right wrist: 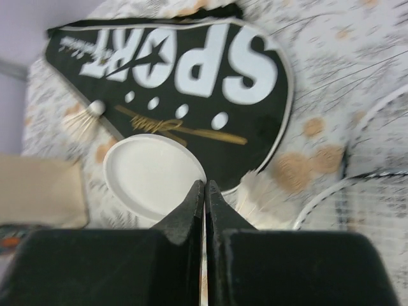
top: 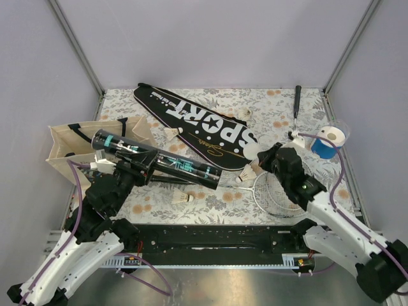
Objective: Pack up the badminton gear
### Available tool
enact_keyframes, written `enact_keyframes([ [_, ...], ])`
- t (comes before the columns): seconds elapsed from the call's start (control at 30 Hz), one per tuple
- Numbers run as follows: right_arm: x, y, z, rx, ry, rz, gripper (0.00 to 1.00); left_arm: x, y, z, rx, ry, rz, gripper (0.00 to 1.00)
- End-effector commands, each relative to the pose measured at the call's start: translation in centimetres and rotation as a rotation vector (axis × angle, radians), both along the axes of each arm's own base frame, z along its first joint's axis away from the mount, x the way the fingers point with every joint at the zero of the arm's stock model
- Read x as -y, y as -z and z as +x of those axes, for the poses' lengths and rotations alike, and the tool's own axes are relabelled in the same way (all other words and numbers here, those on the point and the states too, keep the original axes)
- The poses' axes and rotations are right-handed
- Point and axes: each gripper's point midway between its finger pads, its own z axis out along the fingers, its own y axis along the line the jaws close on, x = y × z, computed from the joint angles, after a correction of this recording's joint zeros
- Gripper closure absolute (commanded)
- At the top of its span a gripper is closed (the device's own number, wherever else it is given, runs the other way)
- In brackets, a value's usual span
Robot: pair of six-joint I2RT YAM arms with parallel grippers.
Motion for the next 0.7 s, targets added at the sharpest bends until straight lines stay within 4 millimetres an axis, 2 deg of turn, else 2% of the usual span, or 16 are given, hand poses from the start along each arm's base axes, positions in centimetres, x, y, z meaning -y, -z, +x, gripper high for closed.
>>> enact_keyframes([
  [0.0, 4.0, -0.3, 4.5, -0.047, 0.183, -0.126, 1.0, 1.3, -3.9, -2.4, 0.103, 0.148, -0.023, 0.61],
  [0.27, 8.9, 3.0, 11.7, -0.195, 0.351, -0.236, 1.0, 0.8, -4.4, -4.3, 0.156, 0.197, 0.064, 0.61],
  [0.33, 9.8, 5.2, 12.9, -0.272, 0.361, -0.228, 1.0, 0.7, -4.2, -4.5, 0.155, 0.203, 0.06, 0.61],
  [0.43, 10.8, 8.1, 14.2, -0.371, 0.369, -0.205, 0.98, 0.7, -3.8, -4.6, 0.148, 0.209, 0.075, 0.61],
  [0.57, 11.1, 11.8, 15.6, -0.481, 0.332, -0.176, 0.85, 0.8, -3.9, -4.8, 0.161, 0.22, 0.094, 0.6],
  [0.67, 11.6, 13.9, 15.7, -0.553, 0.318, -0.173, 0.8, 0.7, -4.3, -4.7, 0.174, 0.218, 0.11, 0.6],
])
